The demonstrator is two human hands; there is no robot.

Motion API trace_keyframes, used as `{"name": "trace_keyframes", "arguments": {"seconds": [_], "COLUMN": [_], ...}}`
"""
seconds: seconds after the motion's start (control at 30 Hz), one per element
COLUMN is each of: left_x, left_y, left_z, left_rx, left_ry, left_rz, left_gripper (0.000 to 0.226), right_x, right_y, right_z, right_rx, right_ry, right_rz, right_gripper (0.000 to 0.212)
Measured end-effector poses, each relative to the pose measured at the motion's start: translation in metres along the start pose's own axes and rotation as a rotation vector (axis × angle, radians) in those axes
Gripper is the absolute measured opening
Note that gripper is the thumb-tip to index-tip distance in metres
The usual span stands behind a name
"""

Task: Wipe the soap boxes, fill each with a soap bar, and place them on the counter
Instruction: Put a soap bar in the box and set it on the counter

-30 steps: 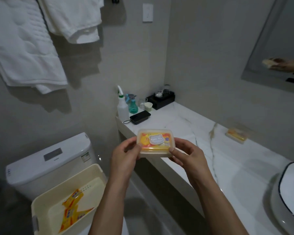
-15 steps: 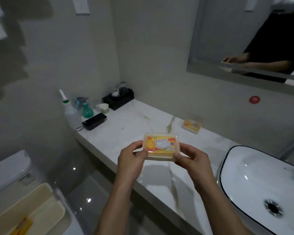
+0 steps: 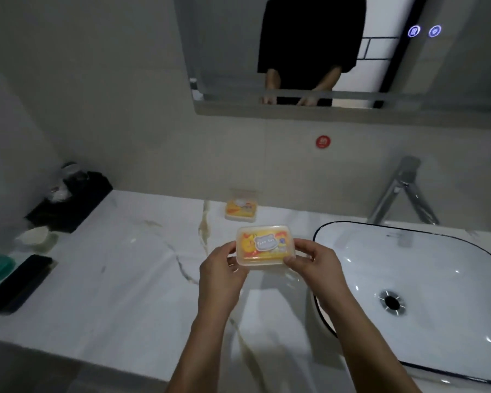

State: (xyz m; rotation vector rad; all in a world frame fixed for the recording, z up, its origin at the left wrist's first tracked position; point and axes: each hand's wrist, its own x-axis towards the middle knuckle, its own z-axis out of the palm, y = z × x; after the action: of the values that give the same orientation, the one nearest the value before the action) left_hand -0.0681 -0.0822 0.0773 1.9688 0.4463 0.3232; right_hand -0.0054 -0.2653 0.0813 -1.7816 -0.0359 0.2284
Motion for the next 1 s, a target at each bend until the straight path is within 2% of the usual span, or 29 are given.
{"name": "trace_keyframes", "arguments": {"seconds": [0.37, 0.6, 0.7, 0.9, 1.0], "left_x": [0.134, 0.182, 0.197, 0.218, 0.225], "left_y": [-0.047, -0.074, -0.085, -0.101, -0.104], "left_z": [0.029, 0.069, 0.091, 0.132, 0.146], "left_rx": [0.140, 0.239, 0.279, 0.354, 0.344], "left_ry": [-0.215, -0.252, -0.254, -0.253, -0.220], "left_rz": [0.082, 0.077, 0.067, 0.044, -0.011], "left_gripper": [0.036, 0.030, 0.028, 0.026, 0.026], "right_x": [0.101, 0.153, 0.179, 0.226, 0.244], "right_y": [0.018, 0.044, 0.058, 0.088, 0.097], "right_z": [0.045, 0.049, 0.050, 0.049, 0.049], "right_rx": [-0.103, -0.156, -0.223, -0.215, -0.299], "right_ry": [0.211, 0.274, 0.266, 0.296, 0.290], "right_rz": [0.205, 0.362, 0.415, 0.485, 0.482], "right_gripper": [0.033, 0.029, 0.037, 0.024, 0.025]}}
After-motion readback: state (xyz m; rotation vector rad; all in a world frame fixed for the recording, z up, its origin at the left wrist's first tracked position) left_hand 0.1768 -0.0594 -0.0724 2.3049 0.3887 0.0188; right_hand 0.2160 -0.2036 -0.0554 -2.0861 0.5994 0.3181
